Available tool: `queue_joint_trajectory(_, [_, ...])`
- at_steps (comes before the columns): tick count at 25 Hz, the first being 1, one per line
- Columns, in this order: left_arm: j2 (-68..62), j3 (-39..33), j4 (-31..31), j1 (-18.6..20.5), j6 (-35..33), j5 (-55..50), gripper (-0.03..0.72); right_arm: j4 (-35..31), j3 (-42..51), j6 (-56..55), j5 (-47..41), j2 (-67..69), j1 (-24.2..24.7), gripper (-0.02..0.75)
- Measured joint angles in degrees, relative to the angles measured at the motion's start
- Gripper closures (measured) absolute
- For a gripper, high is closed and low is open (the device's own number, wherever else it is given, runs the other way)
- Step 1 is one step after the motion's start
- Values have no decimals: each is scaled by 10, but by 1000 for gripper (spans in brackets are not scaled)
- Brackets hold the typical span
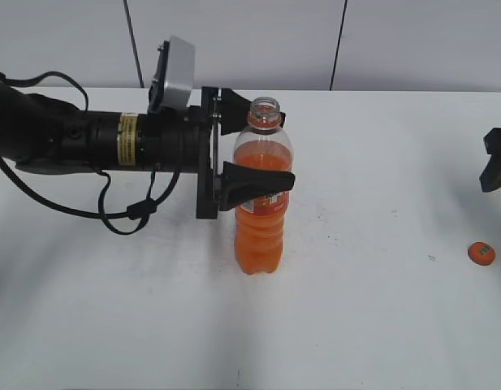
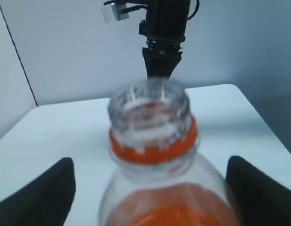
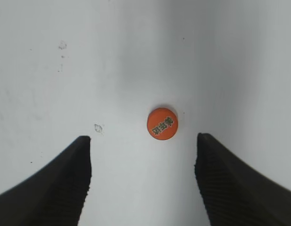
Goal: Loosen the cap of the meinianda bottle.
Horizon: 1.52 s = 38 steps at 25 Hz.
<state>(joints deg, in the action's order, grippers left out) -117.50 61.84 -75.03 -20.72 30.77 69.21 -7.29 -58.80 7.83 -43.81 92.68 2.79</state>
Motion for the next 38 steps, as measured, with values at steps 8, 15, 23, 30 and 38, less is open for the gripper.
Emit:
queue_joint_trajectory(8, [95, -1, 3, 0, 31, 0, 101, 0, 0, -1, -2, -50, 0, 223])
queue_joint_trajectory(15, [218, -1, 0, 1, 149, -11, 101, -1, 0, -1, -34, -99, 0, 223])
queue_joint_trajectory(23, [376, -1, -57, 1, 264, -447, 101, -1, 0, -1, -63, -161, 0, 223])
queue_joint_trajectory(30, [361, -2, 169, 4, 209, -906, 101, -31, -1, -1, -76, -171, 0, 223])
queue_joint_trajectory(38, [335, 43, 610, 60, -180, -1140, 107, 4, -1, -1, -149, -174, 0, 223])
